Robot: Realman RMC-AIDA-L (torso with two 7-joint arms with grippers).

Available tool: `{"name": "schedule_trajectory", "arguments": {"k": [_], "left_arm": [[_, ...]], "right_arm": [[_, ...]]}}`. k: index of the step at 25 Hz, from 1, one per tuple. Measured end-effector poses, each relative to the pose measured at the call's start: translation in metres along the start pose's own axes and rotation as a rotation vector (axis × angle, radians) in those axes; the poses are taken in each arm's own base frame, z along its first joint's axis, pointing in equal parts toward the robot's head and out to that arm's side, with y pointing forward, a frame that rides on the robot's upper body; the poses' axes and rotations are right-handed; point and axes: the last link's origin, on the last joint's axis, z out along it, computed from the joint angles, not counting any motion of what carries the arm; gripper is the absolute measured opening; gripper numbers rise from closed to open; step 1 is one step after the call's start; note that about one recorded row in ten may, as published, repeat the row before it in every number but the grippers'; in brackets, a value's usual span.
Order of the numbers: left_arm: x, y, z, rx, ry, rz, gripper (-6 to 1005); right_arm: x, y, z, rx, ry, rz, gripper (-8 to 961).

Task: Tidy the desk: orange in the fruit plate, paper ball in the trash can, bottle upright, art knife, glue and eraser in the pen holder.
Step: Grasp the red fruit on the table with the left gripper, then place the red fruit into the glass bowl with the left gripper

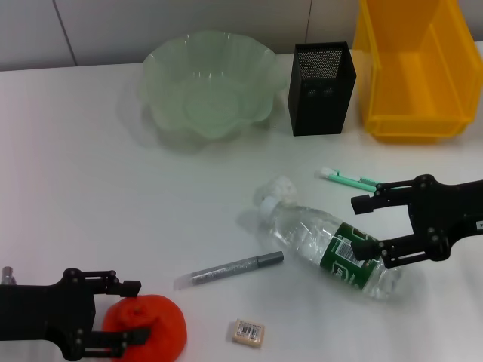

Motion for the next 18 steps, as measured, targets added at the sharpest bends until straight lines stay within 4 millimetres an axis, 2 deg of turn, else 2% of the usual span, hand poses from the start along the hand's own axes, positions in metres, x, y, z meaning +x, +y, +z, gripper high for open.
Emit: {"name": "schedule_trajectory", "arguments": {"k": [9,18], "left_arm": [[-0.0034,0.0023,-0.0007,0.002,0.001,0.018,653],[-0.0011,0.0038,-0.0006,-0.008,0.017,0.007,292]], "right_arm": [[0.0008,-0.0005,-0.0005,0.006,0.001,0.002,769],[0.0021,0.0,-0.0008,0.006,0.0,0.006,769]]}}
